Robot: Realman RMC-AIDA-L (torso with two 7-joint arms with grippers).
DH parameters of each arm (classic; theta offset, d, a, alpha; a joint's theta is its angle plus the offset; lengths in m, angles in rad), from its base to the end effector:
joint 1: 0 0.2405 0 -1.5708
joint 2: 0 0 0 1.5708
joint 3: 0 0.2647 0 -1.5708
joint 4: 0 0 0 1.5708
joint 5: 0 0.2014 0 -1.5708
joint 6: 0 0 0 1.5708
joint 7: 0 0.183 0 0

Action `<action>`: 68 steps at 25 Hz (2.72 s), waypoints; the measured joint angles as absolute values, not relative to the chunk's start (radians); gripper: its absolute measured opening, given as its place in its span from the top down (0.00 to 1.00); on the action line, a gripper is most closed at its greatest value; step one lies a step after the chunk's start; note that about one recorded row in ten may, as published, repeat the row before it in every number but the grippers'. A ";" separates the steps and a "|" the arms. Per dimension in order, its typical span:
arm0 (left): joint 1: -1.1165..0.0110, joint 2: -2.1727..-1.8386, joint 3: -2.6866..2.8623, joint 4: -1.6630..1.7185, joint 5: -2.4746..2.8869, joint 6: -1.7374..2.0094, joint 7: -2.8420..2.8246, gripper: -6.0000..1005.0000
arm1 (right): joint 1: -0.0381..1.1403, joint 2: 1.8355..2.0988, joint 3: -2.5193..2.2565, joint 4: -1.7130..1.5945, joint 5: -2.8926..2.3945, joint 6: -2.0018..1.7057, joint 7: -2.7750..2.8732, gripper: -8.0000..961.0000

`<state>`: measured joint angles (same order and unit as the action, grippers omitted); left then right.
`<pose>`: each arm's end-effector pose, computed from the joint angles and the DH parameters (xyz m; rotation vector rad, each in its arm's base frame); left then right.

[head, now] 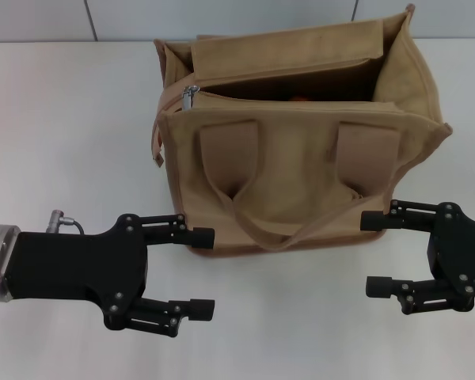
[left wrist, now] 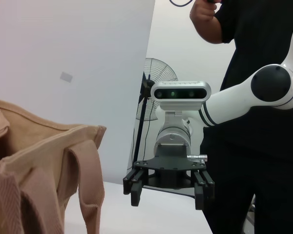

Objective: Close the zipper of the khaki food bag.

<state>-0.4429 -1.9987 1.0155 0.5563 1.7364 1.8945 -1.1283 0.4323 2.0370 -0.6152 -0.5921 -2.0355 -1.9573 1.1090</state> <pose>-0.2282 0.2564 -0.0337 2.8887 0.2276 0.9866 0.2517 0.2593 -0.0171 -2.9089 0.3298 0.9856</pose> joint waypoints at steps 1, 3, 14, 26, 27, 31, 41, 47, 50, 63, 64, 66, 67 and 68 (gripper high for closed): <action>-0.442 -1.999 1.015 0.556 1.737 1.894 -1.128 0.19 | 0.432 2.037 -0.615 -0.592 -2.036 -1.957 1.109 0.15; -0.440 -1.999 1.015 0.555 1.737 1.894 -1.127 0.19 | 0.432 2.037 -0.615 -0.592 -2.036 -1.957 1.109 0.15; -0.407 -1.975 0.910 0.559 1.733 1.906 -1.132 0.19 | 0.435 2.037 -0.615 -0.583 -2.036 -1.957 1.109 0.15; -0.395 -1.970 0.662 0.563 1.751 1.715 -1.104 0.19 | 0.428 2.034 -0.610 -0.580 -2.031 -1.959 1.114 0.15; -0.404 -1.982 0.664 0.568 1.757 1.692 -1.097 0.19 | 0.428 2.034 -0.609 -0.580 -2.031 -1.959 1.114 0.15; -0.441 -2.013 0.678 0.576 1.784 1.612 -1.066 0.20 | 0.427 2.034 -0.607 -0.580 -2.031 -1.965 1.118 0.15; -0.504 -2.048 0.682 0.580 1.809 1.513 -0.998 0.20 | 0.425 2.033 -0.603 -0.580 -2.031 -1.978 1.120 0.15; -0.513 -2.052 0.677 0.580 1.801 1.513 -0.986 0.43 | 0.429 2.033 -0.601 -0.580 -2.031 -1.971 1.120 0.15; -0.513 -2.057 0.674 0.580 1.800 1.516 -0.977 0.49 | 0.431 2.033 -0.601 -0.580 -2.031 -1.970 1.120 0.15; -0.487 -2.038 0.664 0.580 1.711 1.663 -0.977 0.86 | 0.438 2.036 -0.524 -0.559 -2.027 -2.000 1.121 0.15; -0.489 -2.039 0.664 0.580 1.710 1.672 -0.977 0.89 | 0.444 2.037 -0.512 -0.546 -2.027 -2.009 1.123 0.15; -0.496 -2.046 0.664 0.580 1.707 1.693 -0.977 0.95 | 0.458 2.037 -0.491 -0.527 -2.027 -2.033 1.142 0.15; -0.500 -2.051 0.664 0.580 1.706 1.701 -0.977 0.98 | 0.469 2.037 -0.480 -0.522 -2.027 -2.048 1.163 0.15; -0.506 -2.056 0.664 0.580 1.702 1.709 -0.977 0.98 | 0.479 2.036 -0.468 -0.521 -2.026 -2.063 1.191 0.15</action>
<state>-0.5056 -2.0557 0.6637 0.5798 1.7020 1.7088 -0.9771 0.4788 2.0363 -0.4681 -0.5207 -2.0256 -2.0630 1.1912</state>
